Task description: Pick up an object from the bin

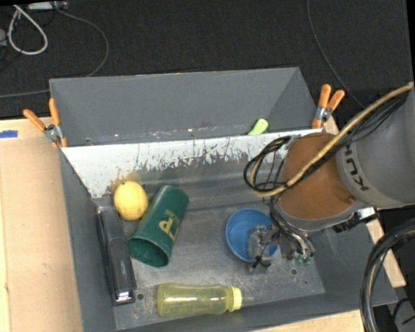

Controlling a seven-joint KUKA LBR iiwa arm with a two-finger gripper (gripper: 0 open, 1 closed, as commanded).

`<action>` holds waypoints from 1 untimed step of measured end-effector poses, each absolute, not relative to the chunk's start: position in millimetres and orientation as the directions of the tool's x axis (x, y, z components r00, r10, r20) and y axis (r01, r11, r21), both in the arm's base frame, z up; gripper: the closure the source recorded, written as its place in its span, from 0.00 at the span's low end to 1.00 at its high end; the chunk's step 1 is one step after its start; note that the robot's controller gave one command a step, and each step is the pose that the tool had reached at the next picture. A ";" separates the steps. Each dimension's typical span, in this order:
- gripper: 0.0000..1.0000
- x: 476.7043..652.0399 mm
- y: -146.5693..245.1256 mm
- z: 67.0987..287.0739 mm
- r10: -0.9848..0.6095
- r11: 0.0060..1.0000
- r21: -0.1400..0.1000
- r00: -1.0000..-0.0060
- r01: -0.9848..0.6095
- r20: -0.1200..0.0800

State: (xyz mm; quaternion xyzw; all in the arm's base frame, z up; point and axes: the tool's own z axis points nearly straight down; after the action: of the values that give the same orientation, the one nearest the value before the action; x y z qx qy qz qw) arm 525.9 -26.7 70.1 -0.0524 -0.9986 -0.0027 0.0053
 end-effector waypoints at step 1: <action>1.00 525.0 -27.4 79.6 0.113 0.994 0.005 -0.994 0.113 0.012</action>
Offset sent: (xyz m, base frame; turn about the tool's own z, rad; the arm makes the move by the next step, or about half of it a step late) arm -0.0077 -0.0038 0.0071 0.0248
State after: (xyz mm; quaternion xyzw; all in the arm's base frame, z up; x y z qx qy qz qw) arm 525.0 -27.4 79.6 -0.0566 -0.9984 -0.0028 0.0057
